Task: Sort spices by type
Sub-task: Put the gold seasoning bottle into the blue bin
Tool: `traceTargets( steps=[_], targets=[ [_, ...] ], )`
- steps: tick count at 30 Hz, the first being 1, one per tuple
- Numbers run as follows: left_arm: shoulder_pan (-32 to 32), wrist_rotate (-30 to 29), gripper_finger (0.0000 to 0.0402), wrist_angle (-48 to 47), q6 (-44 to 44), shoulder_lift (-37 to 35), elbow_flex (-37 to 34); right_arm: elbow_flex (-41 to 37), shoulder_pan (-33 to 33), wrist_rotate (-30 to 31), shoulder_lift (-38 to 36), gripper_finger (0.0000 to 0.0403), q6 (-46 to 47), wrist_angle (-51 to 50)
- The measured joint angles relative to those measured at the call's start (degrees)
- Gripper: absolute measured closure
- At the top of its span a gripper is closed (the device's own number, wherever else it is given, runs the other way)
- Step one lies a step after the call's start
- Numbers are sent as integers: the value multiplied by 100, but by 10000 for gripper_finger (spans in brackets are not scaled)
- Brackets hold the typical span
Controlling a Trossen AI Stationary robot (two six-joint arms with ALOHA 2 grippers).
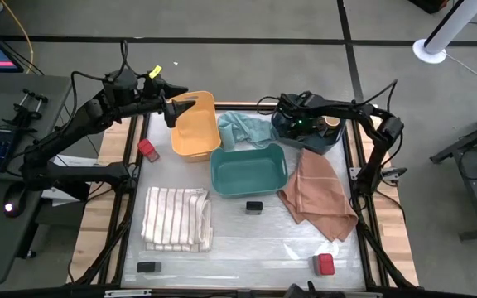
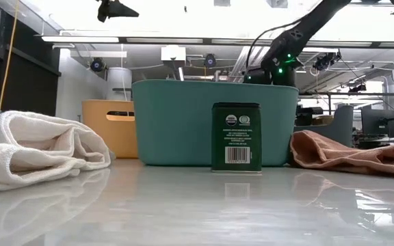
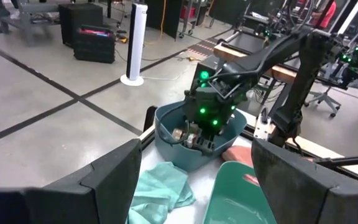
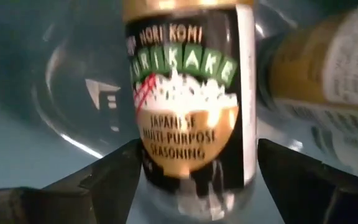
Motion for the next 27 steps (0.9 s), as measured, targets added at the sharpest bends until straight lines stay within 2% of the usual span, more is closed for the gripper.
traceTargets(
  steps=[6, 11, 15, 27],
  targets=[
    [0, -1, 112, 203, -9, -1, 2, -122, 1, 228, 147, 91, -190, 280],
    [0, -2, 112, 241, -26, -2, 2, -125, 3, -9, 349, 92, -307, 382],
    [0, 0, 112, 241, -109, -2, 2, -129, 7, -20, 372, 120, -298, 434],
    [1, -1, 112, 273, -164, -2, 2, 212, 14, -72, 365, 129, -705, -176]
  ],
)
